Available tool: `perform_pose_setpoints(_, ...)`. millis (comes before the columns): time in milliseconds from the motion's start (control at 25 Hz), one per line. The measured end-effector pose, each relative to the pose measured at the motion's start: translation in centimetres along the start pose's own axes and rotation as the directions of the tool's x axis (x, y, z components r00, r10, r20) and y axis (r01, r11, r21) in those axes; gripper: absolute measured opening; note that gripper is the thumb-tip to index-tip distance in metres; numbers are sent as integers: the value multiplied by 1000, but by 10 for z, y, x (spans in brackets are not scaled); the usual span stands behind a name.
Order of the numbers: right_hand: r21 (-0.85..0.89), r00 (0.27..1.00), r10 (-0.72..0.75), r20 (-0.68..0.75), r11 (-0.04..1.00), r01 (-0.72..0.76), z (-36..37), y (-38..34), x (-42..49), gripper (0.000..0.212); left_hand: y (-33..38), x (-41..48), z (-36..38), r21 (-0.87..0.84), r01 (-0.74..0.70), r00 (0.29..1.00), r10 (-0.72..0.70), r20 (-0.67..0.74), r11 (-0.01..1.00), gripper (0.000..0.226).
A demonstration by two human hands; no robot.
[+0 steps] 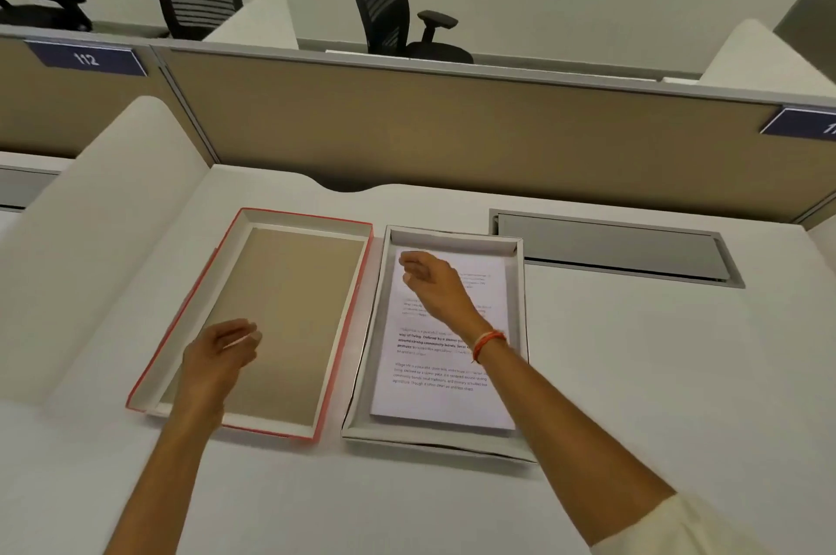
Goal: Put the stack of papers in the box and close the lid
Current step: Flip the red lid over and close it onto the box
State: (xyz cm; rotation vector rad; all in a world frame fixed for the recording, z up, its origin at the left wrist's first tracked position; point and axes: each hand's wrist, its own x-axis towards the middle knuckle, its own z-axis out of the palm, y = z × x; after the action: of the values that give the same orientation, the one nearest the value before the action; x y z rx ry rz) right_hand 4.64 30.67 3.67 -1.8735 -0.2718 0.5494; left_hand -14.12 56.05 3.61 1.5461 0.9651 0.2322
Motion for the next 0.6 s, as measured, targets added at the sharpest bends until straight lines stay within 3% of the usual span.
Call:
perform_pose_setpoints(120, 90, 997, 75, 9, 993, -75, 63, 1, -24, 55, -3, 24, -23, 293, -164, 968, 210, -135, 942, 37)
perform_pose_setpoints(240, 170, 993, 114, 29, 978, -117, 109, 5, -42, 62, -13, 46, -48, 513, -179, 915, 334, -226, 839, 47)
perform_pose_setpoints(400, 9, 990, 136, -23, 991, -136, 139, 11, -46, 57, -32, 65, -79, 548, -30, 920, 237, -311, 836, 55)
perform_pose_setpoints(600, -90, 992, 121, 28, 989, -118, 160, 23, -52, 65, -40, 75, -94, 584, 30, 947, 163, -275, 811, 41)
